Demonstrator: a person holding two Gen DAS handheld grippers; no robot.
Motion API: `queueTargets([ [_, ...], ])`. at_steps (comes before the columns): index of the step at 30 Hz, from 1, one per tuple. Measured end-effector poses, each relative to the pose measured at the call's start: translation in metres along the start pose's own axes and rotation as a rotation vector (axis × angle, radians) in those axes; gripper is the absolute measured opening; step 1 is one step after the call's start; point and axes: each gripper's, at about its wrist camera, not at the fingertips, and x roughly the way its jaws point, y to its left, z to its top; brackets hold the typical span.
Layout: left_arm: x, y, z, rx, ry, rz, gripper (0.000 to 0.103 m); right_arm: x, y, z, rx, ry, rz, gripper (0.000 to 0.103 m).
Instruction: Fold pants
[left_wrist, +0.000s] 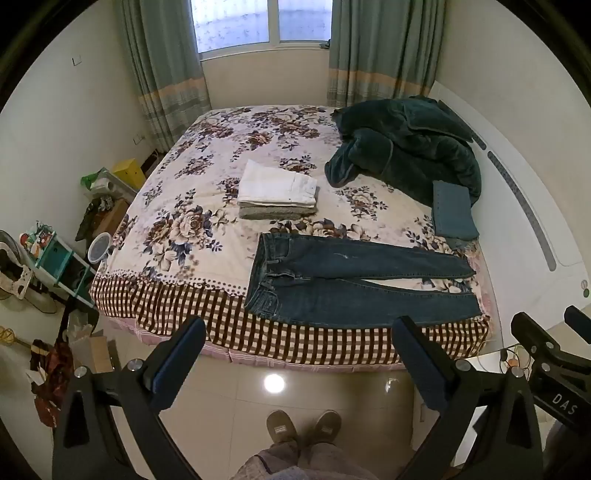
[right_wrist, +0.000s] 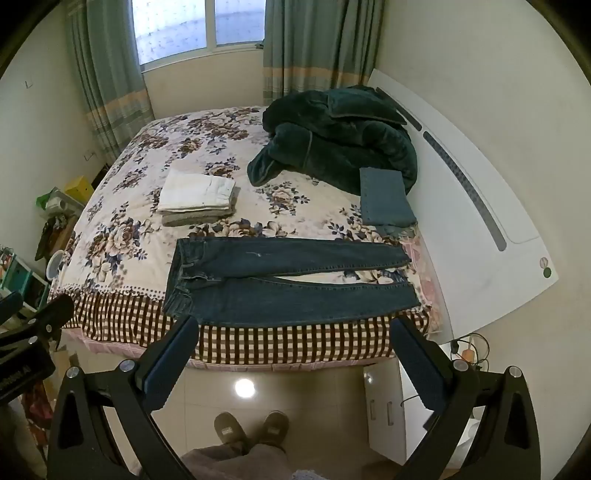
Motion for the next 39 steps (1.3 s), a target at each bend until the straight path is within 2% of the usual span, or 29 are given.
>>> queueTargets([
  [27,0.001,0.001,0.004,-0.002,-0.013,-0.001,0.103,-0.017,0.001,0.010,0.016,-0.016,0.034,0.103],
  [39,-0.015,0.005,0.025,0.011,-0.017,-0.009,0.103,-0.021,0.001,0.011,0.016,-0.018,0.036,0.103],
])
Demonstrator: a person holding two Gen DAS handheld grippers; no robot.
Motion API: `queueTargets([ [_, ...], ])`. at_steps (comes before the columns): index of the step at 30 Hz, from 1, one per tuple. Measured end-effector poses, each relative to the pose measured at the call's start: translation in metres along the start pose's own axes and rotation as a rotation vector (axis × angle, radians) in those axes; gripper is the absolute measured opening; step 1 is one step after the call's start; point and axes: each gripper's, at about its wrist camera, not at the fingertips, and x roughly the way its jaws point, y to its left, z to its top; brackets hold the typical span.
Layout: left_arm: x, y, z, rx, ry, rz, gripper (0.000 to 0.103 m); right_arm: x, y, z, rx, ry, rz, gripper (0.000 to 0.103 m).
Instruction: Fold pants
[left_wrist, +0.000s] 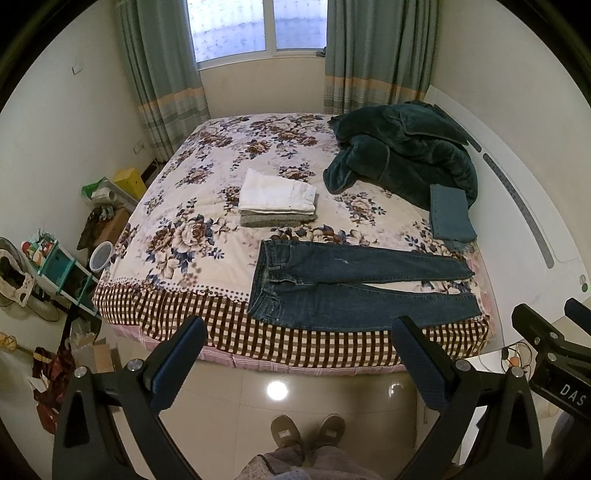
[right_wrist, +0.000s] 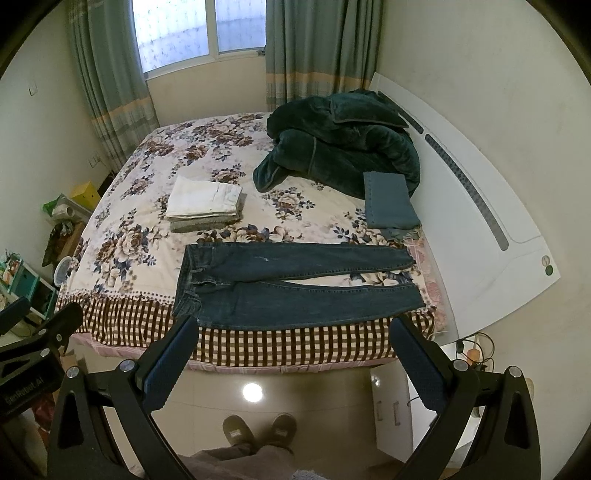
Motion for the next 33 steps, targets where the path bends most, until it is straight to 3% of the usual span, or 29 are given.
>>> queueTargets([
  [33,-0.009,-0.014,0.005,0.003,-0.022,0.012,0.103,-0.012,0.000,-0.002,-0.002,-0.017,0.007,0.103],
])
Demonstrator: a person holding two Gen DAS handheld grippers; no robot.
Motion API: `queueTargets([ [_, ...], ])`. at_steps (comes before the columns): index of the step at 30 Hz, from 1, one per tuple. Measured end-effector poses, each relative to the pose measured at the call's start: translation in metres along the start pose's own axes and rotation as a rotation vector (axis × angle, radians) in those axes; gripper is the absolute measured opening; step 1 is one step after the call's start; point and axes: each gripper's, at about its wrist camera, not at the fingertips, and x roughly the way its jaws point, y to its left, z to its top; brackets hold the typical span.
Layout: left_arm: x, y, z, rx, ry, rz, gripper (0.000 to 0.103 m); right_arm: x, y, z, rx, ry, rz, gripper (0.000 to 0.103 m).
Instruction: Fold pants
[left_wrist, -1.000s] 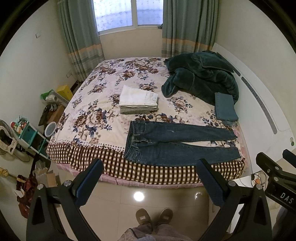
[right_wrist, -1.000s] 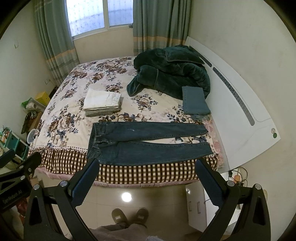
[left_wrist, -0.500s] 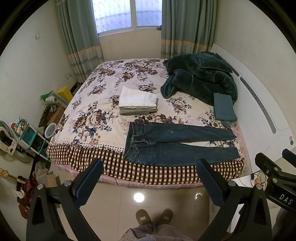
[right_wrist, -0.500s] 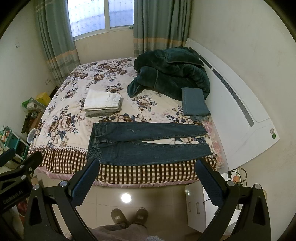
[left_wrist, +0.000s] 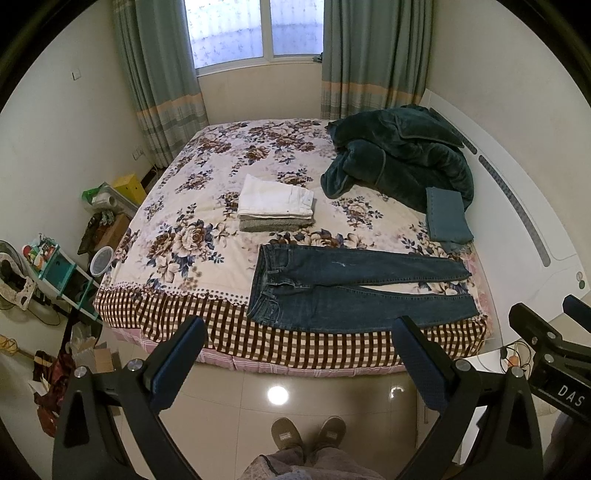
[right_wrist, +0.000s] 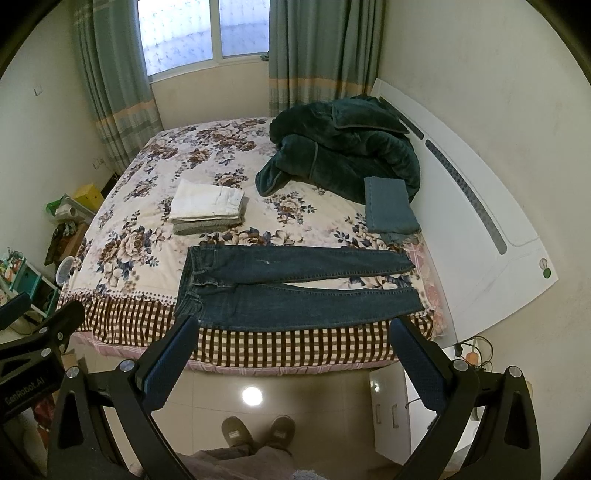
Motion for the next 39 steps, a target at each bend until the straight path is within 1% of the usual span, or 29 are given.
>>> queueTargets([
  [16,-0.001,-0.002,-0.004,-0.001,-0.002,0.000,0.103,-0.006,0.005,-0.001,0.002,-0.003,0.000,0.103],
  [23,0.003,-0.005,-0.006,0.001,0.004,0.001,0.103,-0.013,0.012,0.017,0.008,0.019,0.001,0.103],
  [26,0.011,-0.010,-0.002,0.004,0.014,0.001,0.103,0.000,0.004,0.020,0.017,0.031,0.000,0.103],
  [30,0.035,-0.021,0.007,-0.001,0.014,0.005,0.103,0.029,-0.011,0.024,0.041,0.040,-0.017,0.103],
  [33,0.061,-0.032,0.016,-0.002,0.019,0.018,0.103,0.060,-0.026,0.030,0.064,0.050,-0.040,0.103],
  [35,0.079,-0.042,0.023,0.001,0.020,0.042,0.103,0.083,-0.036,0.036,0.077,0.064,-0.056,0.103],
  [39,0.119,-0.062,0.037,0.038,0.025,0.047,0.103,0.135,-0.065,0.046,0.099,0.084,-0.078,0.103],
])
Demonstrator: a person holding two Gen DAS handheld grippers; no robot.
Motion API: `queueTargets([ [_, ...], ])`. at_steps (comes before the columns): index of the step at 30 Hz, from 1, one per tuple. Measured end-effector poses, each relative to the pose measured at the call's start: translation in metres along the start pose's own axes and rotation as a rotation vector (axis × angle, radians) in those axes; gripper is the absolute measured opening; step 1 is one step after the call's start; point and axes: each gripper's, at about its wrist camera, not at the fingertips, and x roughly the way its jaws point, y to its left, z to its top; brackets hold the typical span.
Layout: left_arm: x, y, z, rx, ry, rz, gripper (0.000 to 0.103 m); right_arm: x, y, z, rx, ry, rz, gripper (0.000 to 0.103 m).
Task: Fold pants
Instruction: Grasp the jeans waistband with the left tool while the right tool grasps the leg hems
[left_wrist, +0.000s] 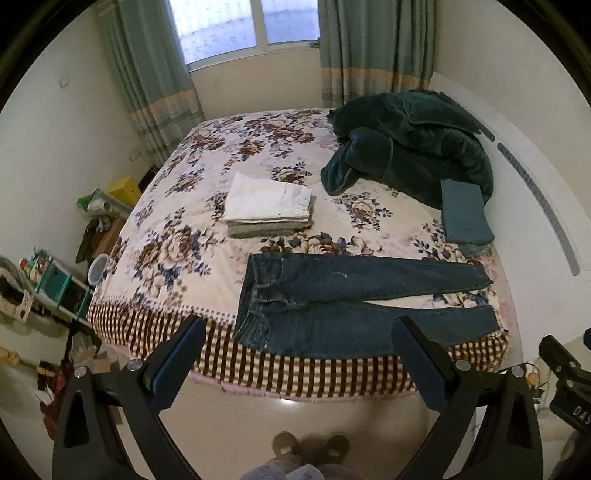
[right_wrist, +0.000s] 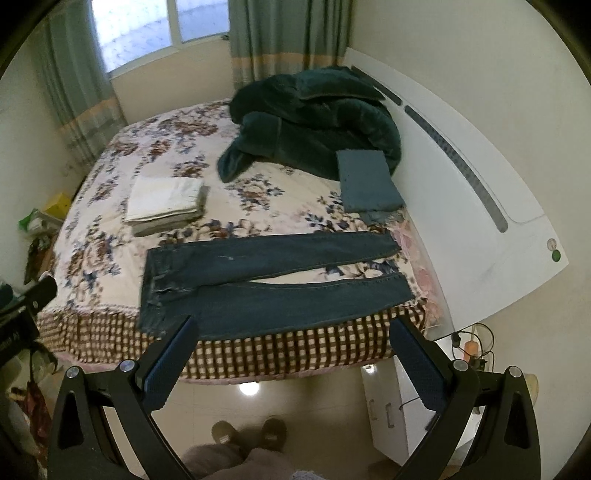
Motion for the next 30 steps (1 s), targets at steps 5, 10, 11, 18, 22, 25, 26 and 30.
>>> queueTargets([
  [5,0.059,-0.017,0.024,0.013,0.051,-0.007,0.103,0.079,-0.022,0.030,0.051,0.056,-0.034,0.103],
  [10,0.137,-0.030,0.053,0.003,0.120,0.006,0.103,0.175,-0.041,0.068,0.116,0.124,-0.061,0.103],
  [11,0.158,-0.032,0.061,-0.002,0.139,0.012,0.103,0.194,-0.044,0.075,0.135,0.143,-0.070,0.103],
  [18,0.311,-0.019,0.097,-0.109,0.304,0.045,0.103,0.362,-0.063,0.130,0.295,0.294,-0.121,0.103],
  [22,0.407,-0.003,0.104,-0.219,0.399,0.055,0.103,0.473,-0.071,0.155,0.362,0.352,-0.187,0.103],
  [25,0.470,0.008,0.104,-0.268,0.464,0.117,0.103,0.551,-0.079,0.167,0.433,0.387,-0.194,0.103],
  [26,0.492,0.015,0.103,-0.300,0.484,0.145,0.103,0.578,-0.083,0.171,0.455,0.393,-0.199,0.103],
  [30,0.572,0.041,0.092,-0.472,0.568,0.176,0.103,0.659,-0.096,0.173,0.539,0.418,-0.227,0.103],
])
